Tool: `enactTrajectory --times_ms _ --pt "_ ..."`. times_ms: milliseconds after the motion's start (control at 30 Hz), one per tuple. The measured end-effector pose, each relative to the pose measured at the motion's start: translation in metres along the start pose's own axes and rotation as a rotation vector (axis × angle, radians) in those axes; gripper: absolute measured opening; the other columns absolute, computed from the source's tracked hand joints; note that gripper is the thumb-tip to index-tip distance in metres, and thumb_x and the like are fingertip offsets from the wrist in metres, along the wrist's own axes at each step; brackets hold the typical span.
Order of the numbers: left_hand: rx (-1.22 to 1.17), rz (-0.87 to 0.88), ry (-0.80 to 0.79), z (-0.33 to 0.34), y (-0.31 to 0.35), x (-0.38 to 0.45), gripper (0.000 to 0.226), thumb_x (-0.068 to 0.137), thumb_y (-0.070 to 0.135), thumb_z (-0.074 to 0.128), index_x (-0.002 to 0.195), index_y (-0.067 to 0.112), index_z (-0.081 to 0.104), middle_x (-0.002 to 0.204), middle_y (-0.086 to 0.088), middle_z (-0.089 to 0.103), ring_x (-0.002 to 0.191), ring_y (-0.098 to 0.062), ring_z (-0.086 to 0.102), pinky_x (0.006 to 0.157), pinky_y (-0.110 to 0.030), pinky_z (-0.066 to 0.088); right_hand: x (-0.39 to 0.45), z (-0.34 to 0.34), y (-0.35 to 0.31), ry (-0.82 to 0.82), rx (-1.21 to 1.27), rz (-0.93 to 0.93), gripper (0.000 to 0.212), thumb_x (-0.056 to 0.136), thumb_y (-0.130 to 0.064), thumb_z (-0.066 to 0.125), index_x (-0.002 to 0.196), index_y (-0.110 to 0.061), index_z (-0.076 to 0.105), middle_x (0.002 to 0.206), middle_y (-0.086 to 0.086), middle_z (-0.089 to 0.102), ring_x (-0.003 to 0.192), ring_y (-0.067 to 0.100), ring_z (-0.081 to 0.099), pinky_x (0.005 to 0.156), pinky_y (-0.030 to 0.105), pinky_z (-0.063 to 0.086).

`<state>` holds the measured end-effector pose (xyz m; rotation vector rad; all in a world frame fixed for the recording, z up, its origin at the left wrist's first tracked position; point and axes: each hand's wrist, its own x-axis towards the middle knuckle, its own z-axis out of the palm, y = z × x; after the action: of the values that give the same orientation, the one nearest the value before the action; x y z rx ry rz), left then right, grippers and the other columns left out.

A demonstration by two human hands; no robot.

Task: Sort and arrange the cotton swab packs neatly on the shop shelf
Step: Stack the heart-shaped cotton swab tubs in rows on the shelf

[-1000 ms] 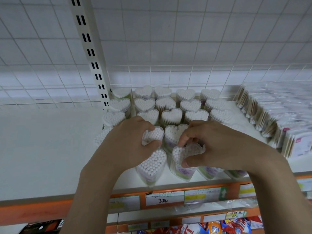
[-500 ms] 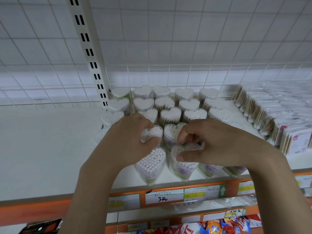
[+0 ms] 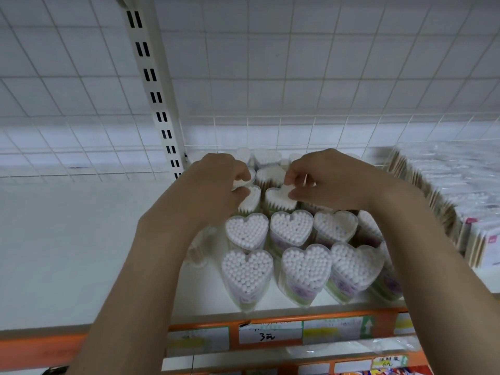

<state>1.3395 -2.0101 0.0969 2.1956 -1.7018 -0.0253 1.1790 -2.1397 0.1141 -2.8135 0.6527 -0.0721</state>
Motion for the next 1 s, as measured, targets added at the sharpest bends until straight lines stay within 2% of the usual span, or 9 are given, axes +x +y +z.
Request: enactTrajectory --times_ms 100,233,400,533,733,800,900,1000 --pt "0.033 -0.037 -0.086 0.001 0.001 0.012 0.034 0.087 0.038 0.058 0.117 0.022 0.058 0.118 0.002 0.054 0.105 -0.016 0.051 0.090 -0.030 0.041 0.012 -0.002 0.001 -0.067 -0.055 0.006 0.029 0.082 -0.031 0.065 0.110 -0.025 0.058 0.097 -0.009 0.053 0.090 0.009 0.049 0.075 0.024 0.040" --pt "0.110 -0.036 -0.186 0.006 0.004 0.022 0.046 0.085 0.048 0.057 0.122 0.021 0.056 0.128 0.002 0.050 0.118 -0.017 0.045 0.093 -0.028 0.034 0.023 -0.001 0.002 -0.177 -0.110 0.047 0.047 0.076 -0.040 0.070 0.118 -0.028 0.052 0.106 -0.008 0.047 0.098 0.012 0.046 0.081 0.028 0.041" --pt "0.163 -0.064 -0.242 0.012 0.008 0.026 0.049 0.082 0.054 0.057 0.111 0.015 0.061 0.113 -0.001 0.057 0.104 -0.019 0.052 0.089 -0.035 0.043 0.030 0.002 0.003 -0.229 -0.122 0.059 0.054 0.073 -0.045 0.072 0.120 -0.028 0.051 0.111 -0.006 0.046 0.099 0.012 0.044 0.079 0.027 0.039" --pt "0.209 -0.083 -0.248 0.015 0.010 0.028 0.054 0.077 0.059 0.059 0.113 0.019 0.059 0.115 0.002 0.057 0.105 -0.018 0.053 0.088 -0.034 0.045 0.034 0.005 0.002 -0.229 -0.139 0.056 0.056 0.072 -0.044 0.073 0.121 -0.025 0.052 0.105 -0.005 0.044 0.095 0.014 0.045 0.077 0.027 0.040" --pt "0.140 -0.080 -0.257 0.017 0.009 0.027 0.055 0.074 0.042 0.071 0.121 0.019 0.054 0.119 -0.002 0.057 0.108 -0.022 0.054 0.092 -0.040 0.045 0.036 0.008 0.003 -0.225 -0.163 0.043 0.056 0.074 -0.043 0.071 0.124 -0.025 0.053 0.102 -0.004 0.036 0.091 0.014 0.044 0.068 0.025 0.038" --pt "0.108 -0.085 -0.258 0.014 0.010 0.027 0.057 0.075 0.039 0.071 0.126 0.024 0.051 0.121 0.000 0.056 0.109 -0.022 0.053 0.092 -0.038 0.045 0.035 0.006 0.005 -0.197 -0.122 0.060 0.051 0.073 -0.043 0.071 0.119 -0.028 0.054 0.105 -0.003 0.037 0.093 0.017 0.047 0.072 0.028 0.043" --pt "0.101 -0.074 -0.229 0.004 0.009 0.027 0.050 0.077 0.038 0.068 0.122 0.023 0.053 0.116 0.000 0.056 0.106 -0.022 0.052 0.087 -0.034 0.044 0.032 -0.003 0.009 -0.146 -0.058 0.067 0.047 0.073 -0.043 0.068 0.114 -0.027 0.051 0.108 -0.003 0.043 0.095 0.017 0.050 0.081 0.034 0.047" --pt "0.086 -0.049 -0.150 -0.011 0.005 0.028 0.049 0.077 0.035 0.065 0.123 0.028 0.051 0.112 0.004 0.053 0.102 -0.018 0.049 0.079 -0.029 0.038 0.026 -0.019 0.011 -0.078 0.044 0.036 0.039 0.073 -0.044 0.065 0.106 -0.030 0.048 0.105 -0.006 0.052 0.086 0.012 0.053 0.073 0.031 0.048"
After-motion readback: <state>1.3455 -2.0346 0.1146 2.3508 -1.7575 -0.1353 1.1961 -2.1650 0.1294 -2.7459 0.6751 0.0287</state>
